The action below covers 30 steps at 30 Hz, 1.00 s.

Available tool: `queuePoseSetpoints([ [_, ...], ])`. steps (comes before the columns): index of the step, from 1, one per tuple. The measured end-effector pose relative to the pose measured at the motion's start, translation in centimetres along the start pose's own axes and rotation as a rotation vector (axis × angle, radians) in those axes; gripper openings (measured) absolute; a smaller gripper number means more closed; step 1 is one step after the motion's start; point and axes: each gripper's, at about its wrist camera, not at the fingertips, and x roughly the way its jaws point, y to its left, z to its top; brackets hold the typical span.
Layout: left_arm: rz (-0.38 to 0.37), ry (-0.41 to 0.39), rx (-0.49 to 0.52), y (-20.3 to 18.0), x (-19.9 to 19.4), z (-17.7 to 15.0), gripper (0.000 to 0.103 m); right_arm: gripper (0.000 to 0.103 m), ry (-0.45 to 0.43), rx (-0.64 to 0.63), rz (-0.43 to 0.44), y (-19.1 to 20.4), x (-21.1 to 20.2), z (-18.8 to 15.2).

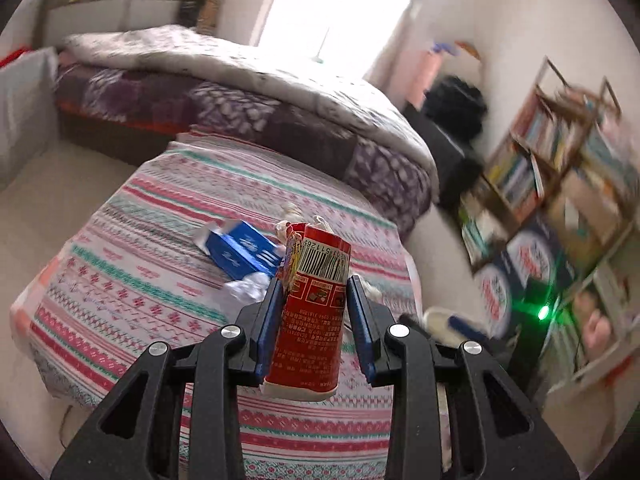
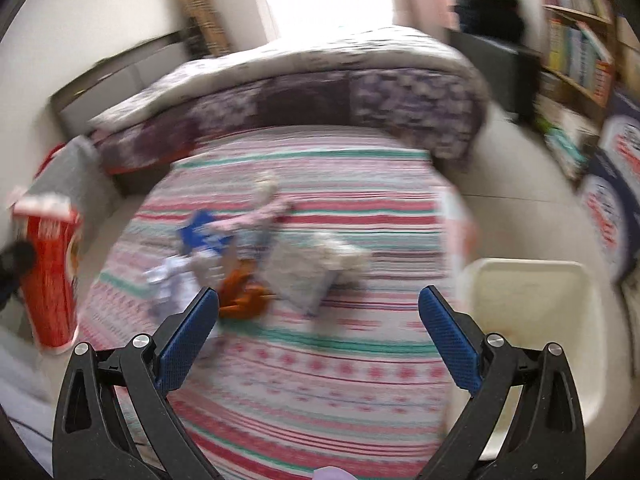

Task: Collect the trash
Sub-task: 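Grasp the red snack box on the bed with the left gripper, then grasp the pink fuzzy strip with the right gripper while the left gripper holds the red box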

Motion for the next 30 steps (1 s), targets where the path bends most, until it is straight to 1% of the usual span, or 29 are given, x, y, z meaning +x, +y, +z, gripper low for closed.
queuePoseSetpoints([
  [3, 0.018, -0.007, -0.044, 1.3, -0.2, 0.3, 0.033, 0.096, -0.001, -0.034, 0.055, 1.9, 1.4, -0.1],
  [7, 0.026, -0.008, -0.082, 2.5, -0.1, 0.6, 0.033, 0.094, -0.017, -0.073, 0.087, 4.3, 2.6, 0.0],
  [9, 0.037, -0.01, -0.08, 2.7, -0.1, 0.6, 0.033, 0.092, -0.008, -0.073, 0.087, 4.9, 3.4, 0.5],
  [12, 0.043, -0.008, -0.079, 3.2, 0.0, 0.5, 0.034, 0.082, 0.013, -0.055, 0.099, 5.2, 4.6, 0.9],
  [13, 0.047, -0.005, -0.079, 3.2, 0.2, 0.5, 0.034, 0.075, 0.023, -0.05, 0.107, 5.2, 5.0, 1.1],
  [14, 0.053, -0.004, -0.077, 3.2, 0.3, 0.5, 0.034, 0.065, 0.038, -0.042, 0.119, 5.2, 5.5, 1.3],
  [15, 0.061, -0.002, -0.074, 3.3, 0.4, 0.5, 0.034, 0.059, 0.049, -0.032, 0.129, 5.1, 5.9, 1.5],
  [17, 0.069, 0.003, -0.076, 3.5, 0.6, 0.5, 0.034, 0.039, 0.069, 0.0, 0.139, 4.8, 6.5, 1.5],
  [18, 0.072, 0.004, -0.077, 3.6, 0.7, 0.5, 0.034, 0.032, 0.084, 0.012, 0.147, 4.6, 6.8, 1.4],
  [19, 0.076, 0.005, -0.079, 3.7, 0.8, 0.5, 0.034, 0.018, 0.101, 0.02, 0.155, 4.5, 7.1, 1.2],
  [21, 0.085, 0.003, -0.085, 3.8, 0.9, 0.5, 0.034, 0.015, 0.109, 0.045, 0.168, 4.2, 7.1, 1.1],
  [23, 0.086, -0.006, -0.096, 4.0, 0.8, 0.6, 0.034, 0.011, 0.09, 0.043, 0.181, 4.2, 6.4, 1.3],
  [30, 0.093, -0.044, -0.091, 3.2, 0.4, 0.8, 0.034, 0.01, -0.029, -0.007, 0.203, 4.6, 2.2, 2.5],
])
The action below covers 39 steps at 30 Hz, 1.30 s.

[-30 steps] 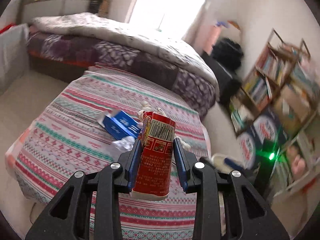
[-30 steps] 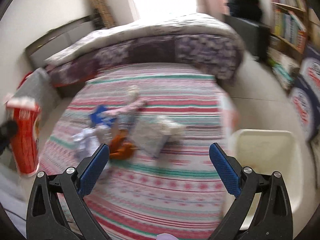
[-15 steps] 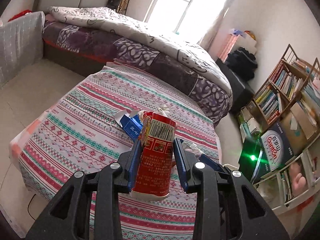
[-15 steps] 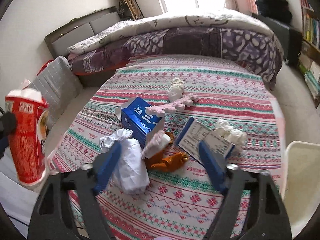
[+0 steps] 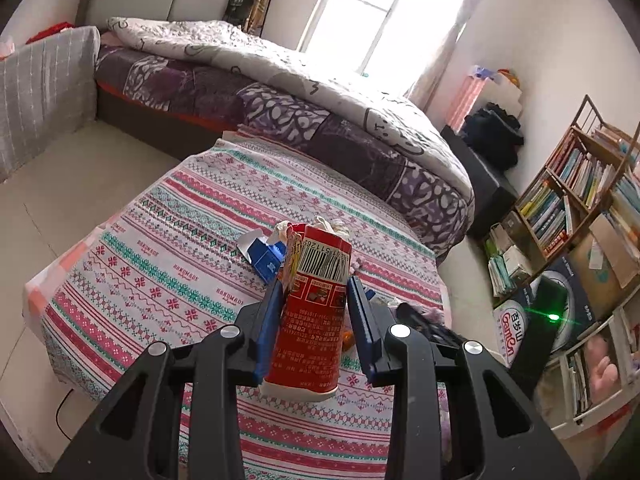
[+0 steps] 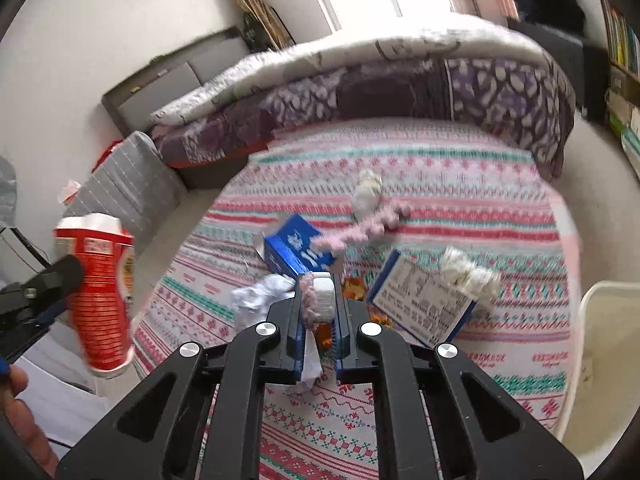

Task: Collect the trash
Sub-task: 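Grasp the pink fuzzy strip with the right gripper while the left gripper holds the red box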

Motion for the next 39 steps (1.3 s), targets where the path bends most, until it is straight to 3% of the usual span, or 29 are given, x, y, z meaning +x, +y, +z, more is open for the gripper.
queuePoseSetpoints([
  [8, 0.016, -0.036, 0.022, -1.4, -0.1, 0.0, 0.034, 0.01, -0.061, -0.027, -0.013, -0.1, -2.8, 0.7],
  [19, 0.006, -0.029, 0.041, -3.4, 1.0, -0.3, 0.034, 0.01, -0.094, -0.041, -0.046, -1.7, -5.5, 0.9],
  [39, -0.058, 0.013, 0.134, -9.9, 3.8, -1.9, 0.034, 0.01, -0.136, 0.04, -0.15, -8.1, -10.9, 1.5],
])
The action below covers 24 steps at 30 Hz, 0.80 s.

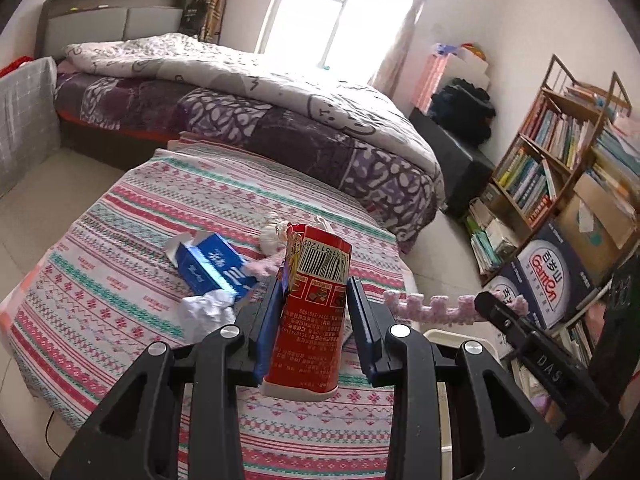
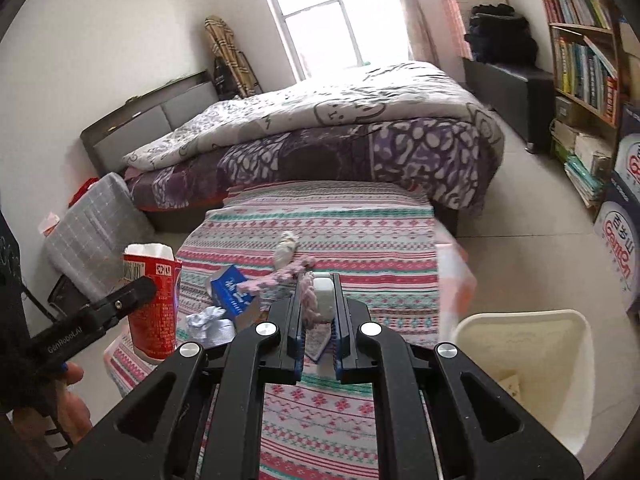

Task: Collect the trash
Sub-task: 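Grasp the pink fuzzy strip with the right gripper while the left gripper holds the red box, then drop the pink strip and red box into the white bin with both grippers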

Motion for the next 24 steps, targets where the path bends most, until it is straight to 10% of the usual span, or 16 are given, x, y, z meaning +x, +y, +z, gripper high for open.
queuePoseSetpoints([
  [24, -0.134, 0.09, 0.151, -10.3, 4.6, -3.1, 0.034, 0.012, 0.043, 0.231, -0.257, -13.6, -4.5, 0.4],
])
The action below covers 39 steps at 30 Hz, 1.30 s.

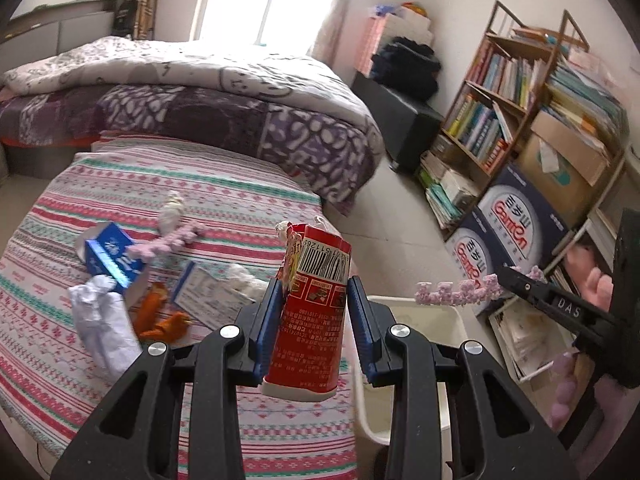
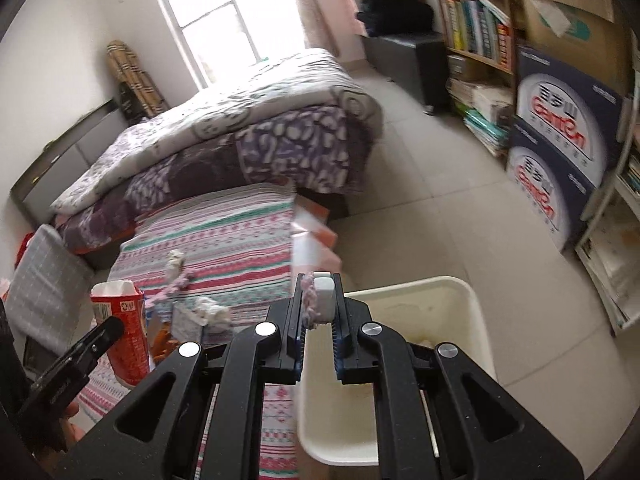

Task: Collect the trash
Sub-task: 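Drop the pink strip and red box into the white bin with both grippers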

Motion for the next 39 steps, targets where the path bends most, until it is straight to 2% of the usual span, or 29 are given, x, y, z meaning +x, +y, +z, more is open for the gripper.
queuePoseSetpoints([
  [3, -0.021, 0.015, 0.017, -1.3, 0.8, -0.3, 0.034, 0.016, -0.006, 0.017, -0.025, -1.3, -0.4, 0.1],
  [5, -0.036, 0.025, 0.025, -2.0, 1.3, -0.6, 0.034, 0.028, -0.016, 0.027, -0.041, -2.2, -0.8, 0.1],
  [7, -0.052, 0.035, 0.036, -2.9, 1.8, -0.8, 0.034, 0.035, -0.028, 0.036, -0.057, -2.9, -1.2, 0.1],
  [15, -0.091, 0.069, 0.078, -6.0, 3.7, -1.5, 0.034, 0.041, -0.045, 0.073, -0.093, -5.9, -2.2, 0.5],
  [21, -0.121, 0.095, 0.1, -8.2, 5.1, -2.1, 0.034, 0.05, -0.084, 0.061, -0.158, -7.2, -3.1, 0.6],
  [28, -0.159, 0.131, 0.137, -10.5, 6.6, -2.9, 0.036, 0.07, -0.11, 0.084, -0.224, -9.4, -3.8, 0.7],
  [34, -0.213, 0.162, 0.16, -11.9, 7.4, -3.6, 0.045, 0.084, -0.134, 0.096, -0.27, -10.4, -4.1, 0.9],
  [39, -0.24, 0.165, 0.169, -12.5, 7.3, -3.8, 0.062, 0.093, -0.147, 0.09, -0.295, -10.4, -4.1, 0.8],
])
